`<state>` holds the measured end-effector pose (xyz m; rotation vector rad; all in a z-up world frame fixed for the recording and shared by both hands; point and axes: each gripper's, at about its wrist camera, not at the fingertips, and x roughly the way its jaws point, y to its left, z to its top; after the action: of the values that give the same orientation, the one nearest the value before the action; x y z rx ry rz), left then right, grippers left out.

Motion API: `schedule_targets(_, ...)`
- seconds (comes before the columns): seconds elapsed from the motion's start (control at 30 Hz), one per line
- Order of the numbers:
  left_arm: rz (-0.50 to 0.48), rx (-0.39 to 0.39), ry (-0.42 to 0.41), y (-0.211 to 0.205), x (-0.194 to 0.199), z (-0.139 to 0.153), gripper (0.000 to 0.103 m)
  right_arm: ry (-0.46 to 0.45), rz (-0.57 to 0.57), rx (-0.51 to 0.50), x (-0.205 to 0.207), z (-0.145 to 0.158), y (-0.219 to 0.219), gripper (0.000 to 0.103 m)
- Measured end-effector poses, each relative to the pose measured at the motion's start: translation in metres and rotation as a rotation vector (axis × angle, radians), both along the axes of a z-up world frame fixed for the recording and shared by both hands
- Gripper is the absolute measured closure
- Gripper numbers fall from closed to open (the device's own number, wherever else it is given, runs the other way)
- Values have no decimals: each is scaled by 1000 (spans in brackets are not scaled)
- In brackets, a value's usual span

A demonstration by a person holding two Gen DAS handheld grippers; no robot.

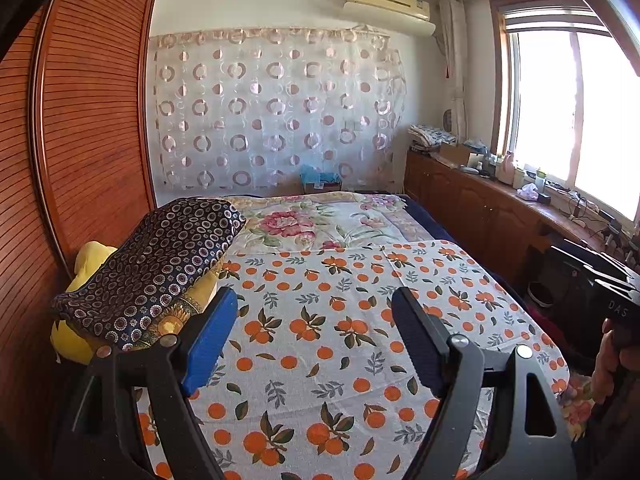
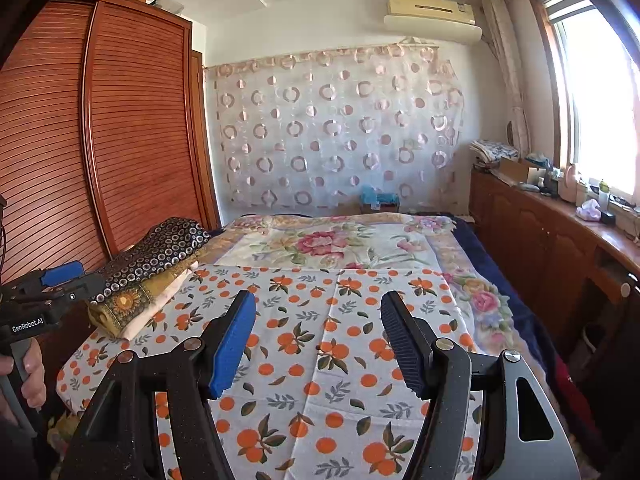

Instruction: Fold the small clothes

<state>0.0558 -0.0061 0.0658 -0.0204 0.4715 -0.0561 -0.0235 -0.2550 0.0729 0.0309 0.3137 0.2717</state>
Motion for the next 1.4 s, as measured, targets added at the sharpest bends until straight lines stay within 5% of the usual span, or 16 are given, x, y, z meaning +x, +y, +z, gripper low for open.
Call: schedule_targets(1.4, 1, 1, -19, -6, -7, 3, 23, -16, 5, 5, -1, -3, 0, 36)
